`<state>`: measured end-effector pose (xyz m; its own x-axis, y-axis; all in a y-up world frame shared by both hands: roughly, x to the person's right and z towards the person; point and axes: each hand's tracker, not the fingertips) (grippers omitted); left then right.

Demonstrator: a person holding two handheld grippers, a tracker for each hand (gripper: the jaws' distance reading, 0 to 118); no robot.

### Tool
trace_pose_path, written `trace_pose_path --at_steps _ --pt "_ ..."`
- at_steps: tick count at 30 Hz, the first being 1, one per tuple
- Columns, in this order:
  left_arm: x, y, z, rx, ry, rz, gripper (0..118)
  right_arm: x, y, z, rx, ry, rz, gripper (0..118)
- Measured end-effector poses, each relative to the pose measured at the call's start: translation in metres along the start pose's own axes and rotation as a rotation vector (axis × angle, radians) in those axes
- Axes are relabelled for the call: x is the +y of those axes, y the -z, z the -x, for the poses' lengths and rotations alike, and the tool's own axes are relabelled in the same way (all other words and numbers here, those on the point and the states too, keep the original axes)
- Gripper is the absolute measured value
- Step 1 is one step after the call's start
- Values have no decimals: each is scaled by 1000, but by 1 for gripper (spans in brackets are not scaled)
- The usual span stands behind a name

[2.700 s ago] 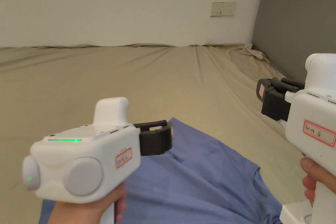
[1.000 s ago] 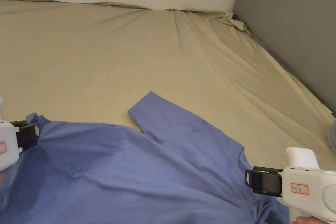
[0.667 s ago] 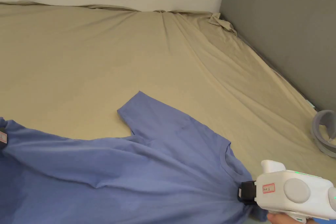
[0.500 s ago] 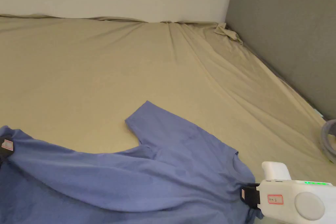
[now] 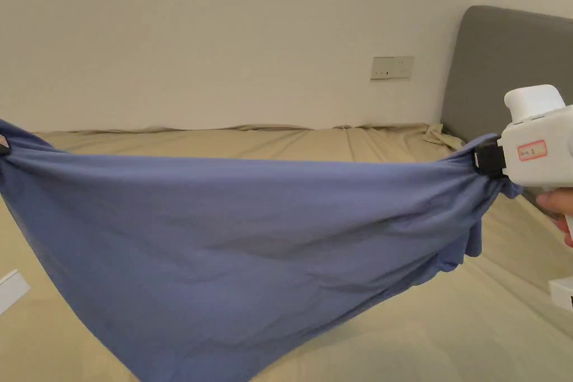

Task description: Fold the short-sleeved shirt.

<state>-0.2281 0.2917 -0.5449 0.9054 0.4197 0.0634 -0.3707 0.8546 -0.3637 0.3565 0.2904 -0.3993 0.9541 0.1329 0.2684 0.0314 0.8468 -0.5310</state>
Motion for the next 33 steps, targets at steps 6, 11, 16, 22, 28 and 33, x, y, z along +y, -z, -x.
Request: trace_pose_path --at_steps 6,11,16,22,28,33 --pt "46 26 -23 57 10 -19 1 83 22 7 -28 -6 -14 13" --pt "59 57 -42 183 181 -18 1 126 45 7 -8 27 42 13" --pt "63 80 -53 193 229 0 1 149 58 13 -40 22 62 13" --pt "39 110 -53 207 350 41 1 134 82 13 -26 35 92 13" --pt "-34 120 -24 129 341 197 1 47 117 24 18 -23 178 13" --pt "-102 93 5 18 418 270 1 -58 107 17 116 -34 241 13"
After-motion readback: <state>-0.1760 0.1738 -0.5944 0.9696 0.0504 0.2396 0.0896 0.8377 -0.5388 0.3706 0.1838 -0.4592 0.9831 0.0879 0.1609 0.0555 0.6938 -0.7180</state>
